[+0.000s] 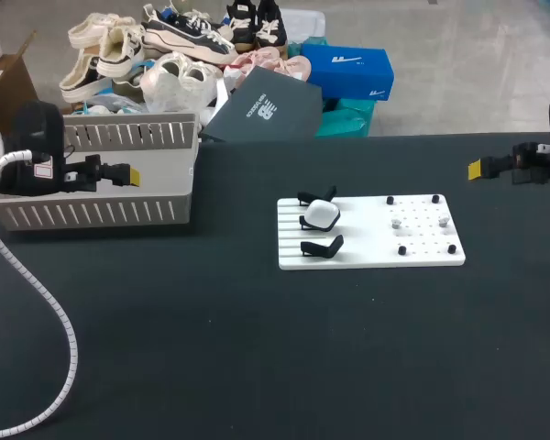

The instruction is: Pick up each earbud case from the left stands, insert the matching earbuds, close the lid, and place the case in the box.

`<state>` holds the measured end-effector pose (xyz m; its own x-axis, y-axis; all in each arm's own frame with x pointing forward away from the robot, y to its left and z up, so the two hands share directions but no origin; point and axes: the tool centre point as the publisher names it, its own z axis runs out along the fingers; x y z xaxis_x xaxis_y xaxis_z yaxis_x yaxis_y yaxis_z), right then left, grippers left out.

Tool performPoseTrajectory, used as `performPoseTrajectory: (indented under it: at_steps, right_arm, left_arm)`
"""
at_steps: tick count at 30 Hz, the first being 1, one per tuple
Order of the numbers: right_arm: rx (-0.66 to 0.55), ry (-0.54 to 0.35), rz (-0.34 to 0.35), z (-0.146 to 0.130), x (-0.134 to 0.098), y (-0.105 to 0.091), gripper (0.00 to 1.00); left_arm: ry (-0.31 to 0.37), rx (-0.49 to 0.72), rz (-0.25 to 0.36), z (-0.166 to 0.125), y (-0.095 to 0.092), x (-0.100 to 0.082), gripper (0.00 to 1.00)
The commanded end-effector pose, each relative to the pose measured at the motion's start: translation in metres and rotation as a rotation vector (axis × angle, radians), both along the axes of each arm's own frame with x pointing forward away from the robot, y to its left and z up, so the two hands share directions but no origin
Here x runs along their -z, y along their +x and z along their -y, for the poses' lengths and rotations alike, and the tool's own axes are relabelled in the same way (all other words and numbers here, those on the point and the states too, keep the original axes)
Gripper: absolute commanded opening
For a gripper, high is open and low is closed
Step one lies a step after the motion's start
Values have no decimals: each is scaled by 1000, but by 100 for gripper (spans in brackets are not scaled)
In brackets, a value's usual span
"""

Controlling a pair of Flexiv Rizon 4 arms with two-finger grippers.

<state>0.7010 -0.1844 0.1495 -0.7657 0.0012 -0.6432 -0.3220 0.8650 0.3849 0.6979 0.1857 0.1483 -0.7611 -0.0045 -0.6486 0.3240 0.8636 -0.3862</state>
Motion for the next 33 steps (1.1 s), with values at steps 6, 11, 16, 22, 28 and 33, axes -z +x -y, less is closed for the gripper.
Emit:
performPoseTrajectory:
  at_steps: [6, 11, 16, 22, 28, 33]
  right_arm:
    - [-1, -1, -1, 0, 0, 0, 100]
    - [-1, -1, -1, 0, 0, 0, 100]
    - [-1, -1, -1, 0, 0, 0, 100]
    - [-1, -1, -1, 0, 0, 0, 100]
    - [-1, -1, -1, 0, 0, 0, 100]
    - [-1, -1, -1, 0, 0, 0, 100]
  left_arm:
    - [6, -1, -6, 1, 1, -1, 100]
    - [6, -1, -6, 1, 1, -1, 100]
    - [6, -1, -6, 1, 1, -1, 100]
    - [6, -1, -6, 1, 1, -1, 100]
    - [6, -1, -6, 1, 1, -1, 100]
    - [0, 51, -3, 4, 2, -3, 100]
